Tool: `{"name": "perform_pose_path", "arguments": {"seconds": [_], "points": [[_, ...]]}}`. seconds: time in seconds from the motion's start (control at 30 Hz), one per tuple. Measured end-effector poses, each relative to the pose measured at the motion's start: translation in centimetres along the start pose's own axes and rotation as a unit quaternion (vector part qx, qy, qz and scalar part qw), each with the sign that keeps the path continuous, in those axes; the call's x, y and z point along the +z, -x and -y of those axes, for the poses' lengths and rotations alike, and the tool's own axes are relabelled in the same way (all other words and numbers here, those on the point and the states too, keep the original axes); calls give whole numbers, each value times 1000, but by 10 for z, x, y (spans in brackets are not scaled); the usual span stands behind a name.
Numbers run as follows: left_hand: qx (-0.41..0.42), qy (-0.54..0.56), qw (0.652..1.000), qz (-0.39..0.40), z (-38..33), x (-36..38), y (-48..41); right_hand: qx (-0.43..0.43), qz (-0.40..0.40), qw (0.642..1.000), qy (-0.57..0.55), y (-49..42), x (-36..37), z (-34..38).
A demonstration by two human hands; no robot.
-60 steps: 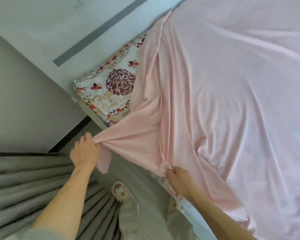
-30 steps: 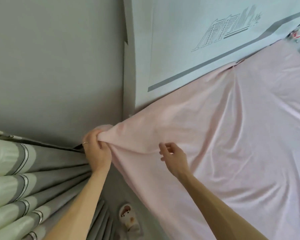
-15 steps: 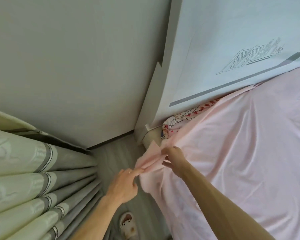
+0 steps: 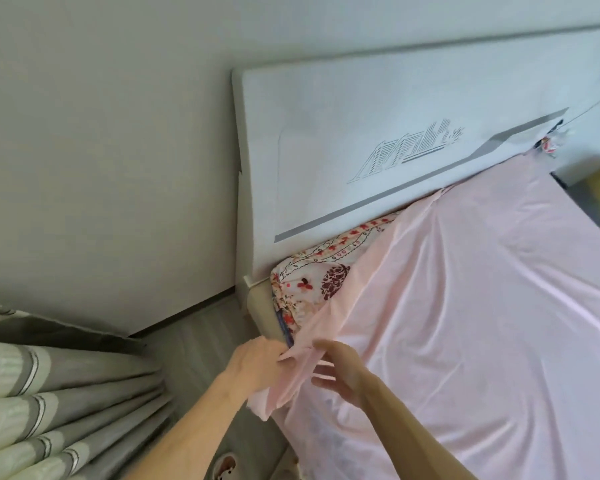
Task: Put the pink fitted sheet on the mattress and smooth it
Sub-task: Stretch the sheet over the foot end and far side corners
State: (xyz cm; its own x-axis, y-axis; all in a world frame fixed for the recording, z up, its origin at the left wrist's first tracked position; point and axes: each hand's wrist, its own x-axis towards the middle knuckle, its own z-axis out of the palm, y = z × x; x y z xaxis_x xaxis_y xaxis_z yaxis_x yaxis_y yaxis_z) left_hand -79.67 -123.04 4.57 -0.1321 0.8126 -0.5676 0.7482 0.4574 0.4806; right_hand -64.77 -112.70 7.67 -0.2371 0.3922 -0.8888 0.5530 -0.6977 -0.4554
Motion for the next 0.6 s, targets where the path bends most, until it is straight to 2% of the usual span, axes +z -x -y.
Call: {"name": "perform_pose_path", "arguments": {"seconds": [0.1, 0.2, 0.3, 0.5, 0.6], "points": [[-3, -24, 1000, -7, -22, -6, 25, 22, -7, 999, -34, 21, -17, 12], [-12, -72, 997, 4, -39, -22, 48, 6, -16, 1000, 25, 36, -29, 29], [-39, -92, 995, -25, -42, -40, 58, -21, -4, 998, 55, 47, -31, 46], [-58, -101, 987, -110, -10, -87, 63, -50, 4, 996, 69, 41, -5, 77], [-82, -56, 984, -150, 24, -105, 59, -57, 5, 996, 72, 21, 17, 87]]}}
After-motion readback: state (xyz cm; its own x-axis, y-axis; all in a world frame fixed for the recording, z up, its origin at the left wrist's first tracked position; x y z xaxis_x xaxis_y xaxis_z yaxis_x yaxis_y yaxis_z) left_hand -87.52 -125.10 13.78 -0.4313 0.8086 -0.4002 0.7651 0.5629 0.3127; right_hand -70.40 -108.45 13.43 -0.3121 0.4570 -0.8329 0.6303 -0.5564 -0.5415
